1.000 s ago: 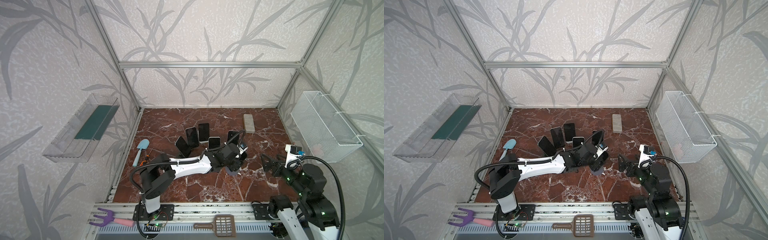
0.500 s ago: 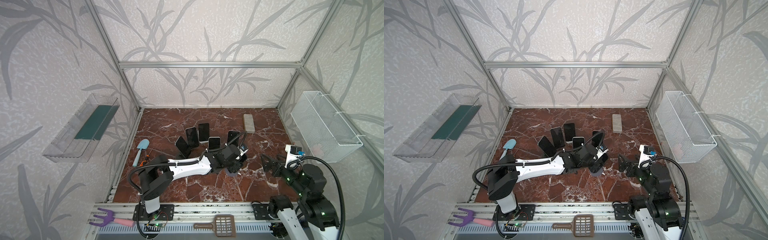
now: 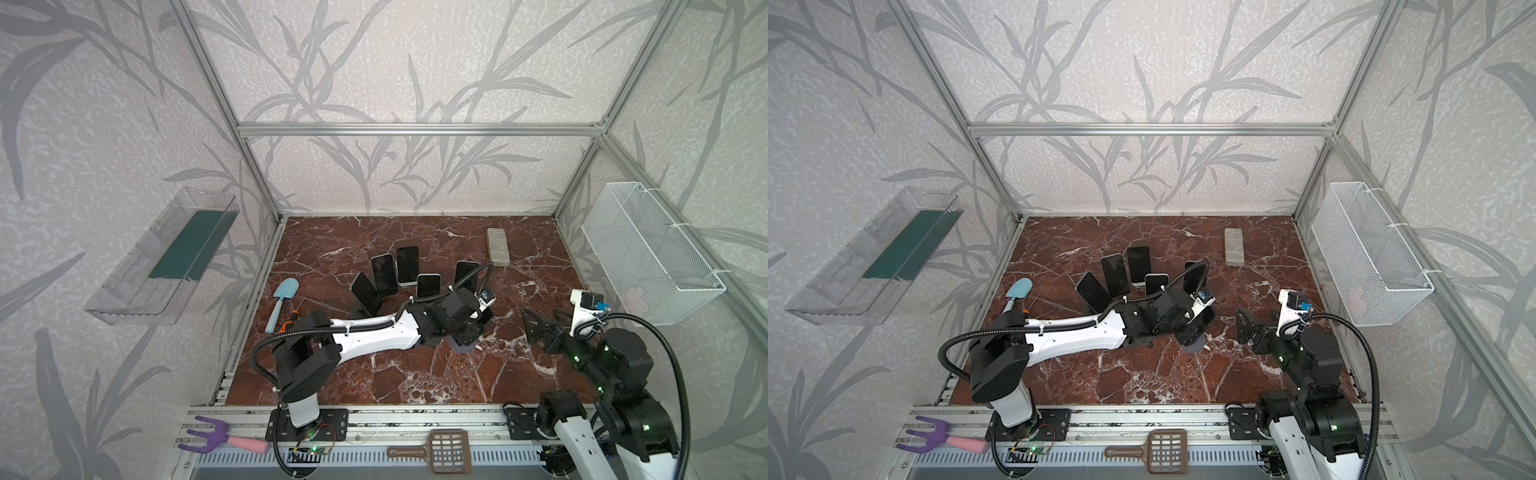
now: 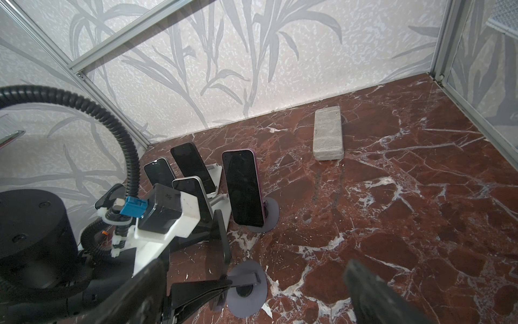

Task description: Remove the phone from the phone stand

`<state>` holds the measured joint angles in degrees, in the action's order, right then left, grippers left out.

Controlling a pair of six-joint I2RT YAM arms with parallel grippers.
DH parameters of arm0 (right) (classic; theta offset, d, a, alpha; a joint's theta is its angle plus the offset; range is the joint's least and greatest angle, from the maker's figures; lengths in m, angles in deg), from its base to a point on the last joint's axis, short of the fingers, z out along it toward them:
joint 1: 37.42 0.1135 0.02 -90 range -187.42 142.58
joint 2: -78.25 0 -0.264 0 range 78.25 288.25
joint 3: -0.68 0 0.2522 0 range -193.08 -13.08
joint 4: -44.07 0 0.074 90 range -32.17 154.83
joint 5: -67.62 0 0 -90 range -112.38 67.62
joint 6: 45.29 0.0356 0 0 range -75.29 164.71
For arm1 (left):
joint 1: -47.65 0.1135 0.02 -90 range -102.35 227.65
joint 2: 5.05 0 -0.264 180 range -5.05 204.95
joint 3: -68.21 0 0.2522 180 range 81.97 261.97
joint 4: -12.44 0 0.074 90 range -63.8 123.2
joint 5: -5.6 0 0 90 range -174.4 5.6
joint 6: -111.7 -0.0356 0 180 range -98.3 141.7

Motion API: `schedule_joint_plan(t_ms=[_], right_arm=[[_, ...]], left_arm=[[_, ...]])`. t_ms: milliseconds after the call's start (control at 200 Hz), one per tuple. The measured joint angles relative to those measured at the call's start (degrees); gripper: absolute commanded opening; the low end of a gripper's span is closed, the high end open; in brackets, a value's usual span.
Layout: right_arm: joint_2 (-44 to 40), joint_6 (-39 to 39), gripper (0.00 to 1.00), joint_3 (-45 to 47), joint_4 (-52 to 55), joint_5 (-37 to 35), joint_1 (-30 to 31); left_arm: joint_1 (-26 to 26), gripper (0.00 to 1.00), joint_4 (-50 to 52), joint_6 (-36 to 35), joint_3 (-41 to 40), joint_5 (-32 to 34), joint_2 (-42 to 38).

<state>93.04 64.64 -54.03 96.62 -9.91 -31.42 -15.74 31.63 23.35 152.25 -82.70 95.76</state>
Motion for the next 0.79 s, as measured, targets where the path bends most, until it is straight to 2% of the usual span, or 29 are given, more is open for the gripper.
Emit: schedule_joint_plan(t_ms=[450, 795], right_arm=[[-0.3, 0.1, 0.99, 0.2, -0.9, 0.0, 0.0], [-0.1, 0.9, 1.0, 0.3, -2.6, 0.7, 0.0]], left_arm=[[0.0, 0.62, 2.4, -0.7, 1.6, 1.4, -2.8], [0.0, 0.62, 5.9, -2.4, 2.3, 8.1, -7.2]])
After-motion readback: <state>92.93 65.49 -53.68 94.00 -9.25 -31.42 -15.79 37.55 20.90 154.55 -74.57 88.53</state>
